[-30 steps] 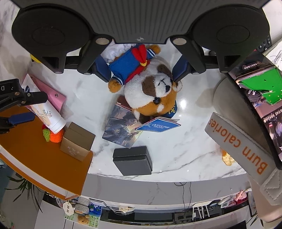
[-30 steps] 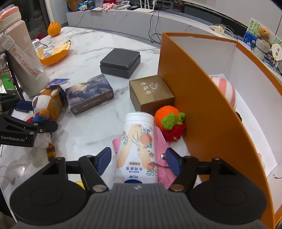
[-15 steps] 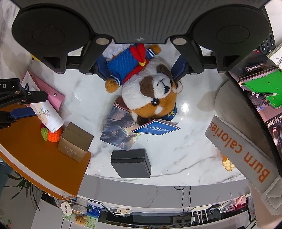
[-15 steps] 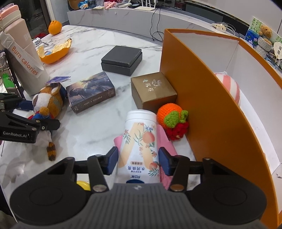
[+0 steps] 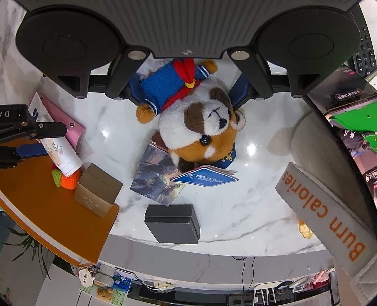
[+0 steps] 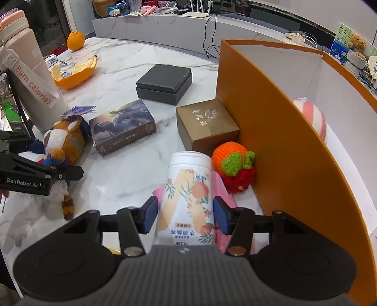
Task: Organize objects
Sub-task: 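Lift the dog plush with the left gripper while the right gripper lifts the lotion tube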
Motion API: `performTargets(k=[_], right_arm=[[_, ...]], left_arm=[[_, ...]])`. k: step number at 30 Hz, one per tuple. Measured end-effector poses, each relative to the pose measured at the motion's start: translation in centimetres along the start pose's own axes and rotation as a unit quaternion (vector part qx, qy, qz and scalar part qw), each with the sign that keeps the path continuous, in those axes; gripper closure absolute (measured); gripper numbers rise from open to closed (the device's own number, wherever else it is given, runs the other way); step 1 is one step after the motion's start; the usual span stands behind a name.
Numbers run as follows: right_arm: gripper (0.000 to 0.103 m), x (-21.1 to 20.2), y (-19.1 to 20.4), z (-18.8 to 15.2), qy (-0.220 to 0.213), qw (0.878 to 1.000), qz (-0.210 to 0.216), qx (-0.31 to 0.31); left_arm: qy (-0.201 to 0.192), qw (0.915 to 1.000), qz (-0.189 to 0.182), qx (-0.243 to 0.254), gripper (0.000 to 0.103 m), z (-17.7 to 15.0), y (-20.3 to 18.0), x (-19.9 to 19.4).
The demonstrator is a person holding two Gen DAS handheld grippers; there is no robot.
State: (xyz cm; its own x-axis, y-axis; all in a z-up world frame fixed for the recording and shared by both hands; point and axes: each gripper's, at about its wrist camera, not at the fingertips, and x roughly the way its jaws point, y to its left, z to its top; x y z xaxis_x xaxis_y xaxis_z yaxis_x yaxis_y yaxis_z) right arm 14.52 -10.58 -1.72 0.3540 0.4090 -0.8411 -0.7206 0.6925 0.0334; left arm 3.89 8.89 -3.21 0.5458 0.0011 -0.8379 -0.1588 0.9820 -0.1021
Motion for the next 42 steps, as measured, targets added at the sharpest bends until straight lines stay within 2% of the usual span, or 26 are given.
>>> performTargets(k=[4, 8, 13, 16, 19, 30, 42], right_arm=[[0.051, 0.1, 0.4, 0.0, 0.001, 1.000, -0.010, -0.011], [0.052, 0.1, 0.9, -0.1, 0.002, 1.000, -0.019, -0.023], [0.052, 0.0, 1.0, -0.1, 0.001, 1.000, -0.020, -0.014], [0.052, 0.0, 1.2, -0.1, 0.003, 0.999, -0.023, -0.024], [0.052, 0.0, 0.8, 0.0, 0.003, 1.000, -0.016, -0.015], [0.052, -1.3, 0.4, 0.8, -0.004, 1.000, 0.000, 0.005], [0.052, -3.4, -0.2, 1.3, -0.031, 0.999, 0.007, 0.023]], left_arm=[[0.003, 0.9998, 0.012, 0.018, 0.021, -0.2, -0.5, 0.0], [-0.016, 0.9993, 0.007, 0.034, 0.024, -0.8, -0.5, -0.1], [-0.037, 0.9992, 0.003, 0.018, 0.024, -1.4, 0.3, -0.3], [-0.026, 0.9995, 0.000, 0.019, 0.025, -1.2, 0.3, -0.3], [-0.018, 0.9993, 0.006, 0.032, 0.029, -0.9, -0.1, -0.5], [-0.018, 0.9991, -0.020, 0.033, 0.031, -1.1, -0.2, -1.0], [-0.045, 0.9978, -0.025, 0.042, 0.032, -0.6, -0.8, -2.6]])
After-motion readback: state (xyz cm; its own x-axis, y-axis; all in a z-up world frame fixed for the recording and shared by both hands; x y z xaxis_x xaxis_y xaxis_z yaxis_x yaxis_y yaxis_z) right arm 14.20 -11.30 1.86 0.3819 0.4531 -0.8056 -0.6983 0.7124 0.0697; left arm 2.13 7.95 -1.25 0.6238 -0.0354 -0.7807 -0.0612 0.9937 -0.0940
